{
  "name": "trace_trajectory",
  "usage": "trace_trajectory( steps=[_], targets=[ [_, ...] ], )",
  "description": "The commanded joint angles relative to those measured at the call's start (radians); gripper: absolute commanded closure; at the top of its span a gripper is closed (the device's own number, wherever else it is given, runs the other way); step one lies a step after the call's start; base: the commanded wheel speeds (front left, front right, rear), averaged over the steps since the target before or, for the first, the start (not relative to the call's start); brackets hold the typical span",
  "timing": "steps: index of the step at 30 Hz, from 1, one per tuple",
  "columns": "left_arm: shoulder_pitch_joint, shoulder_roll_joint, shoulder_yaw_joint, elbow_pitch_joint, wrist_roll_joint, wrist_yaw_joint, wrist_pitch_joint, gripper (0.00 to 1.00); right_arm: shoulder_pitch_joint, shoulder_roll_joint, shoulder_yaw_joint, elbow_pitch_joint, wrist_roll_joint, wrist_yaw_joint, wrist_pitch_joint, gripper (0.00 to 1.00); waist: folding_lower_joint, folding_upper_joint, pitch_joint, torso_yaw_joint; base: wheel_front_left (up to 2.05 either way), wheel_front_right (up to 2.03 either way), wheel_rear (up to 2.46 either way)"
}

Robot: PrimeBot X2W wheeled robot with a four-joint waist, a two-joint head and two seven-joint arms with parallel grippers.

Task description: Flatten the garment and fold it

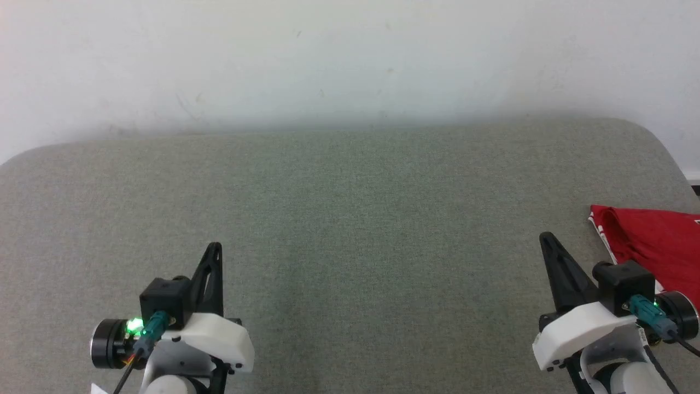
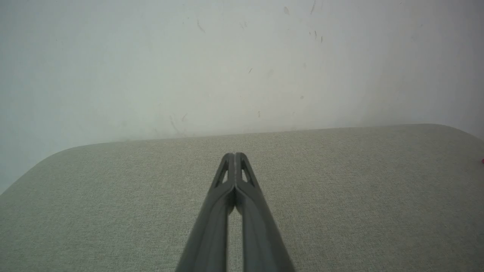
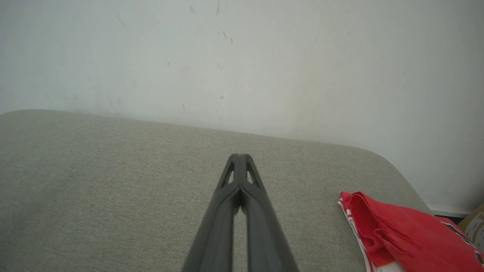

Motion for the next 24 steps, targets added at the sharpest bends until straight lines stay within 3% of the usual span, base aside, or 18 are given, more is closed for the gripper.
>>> trace_trajectory(
  steps=[1,24],
  targets=[
    [0.016,-0.003,0.005,-0.010,0.016,0.005,0.009,1.00,0.011,0.004,0.000,-0.008,-0.014,-0.002,0.007,1.00,0.0000,-0.0001,0.000,-0.001,0.00,0.00,0.00],
    [0.022,-0.004,0.008,-0.022,0.029,0.008,0.025,1.00,0.011,0.005,0.001,-0.014,-0.025,-0.002,0.018,1.00,0.0000,-0.0001,-0.001,-0.003,0.00,0.00,0.00]
  ],
)
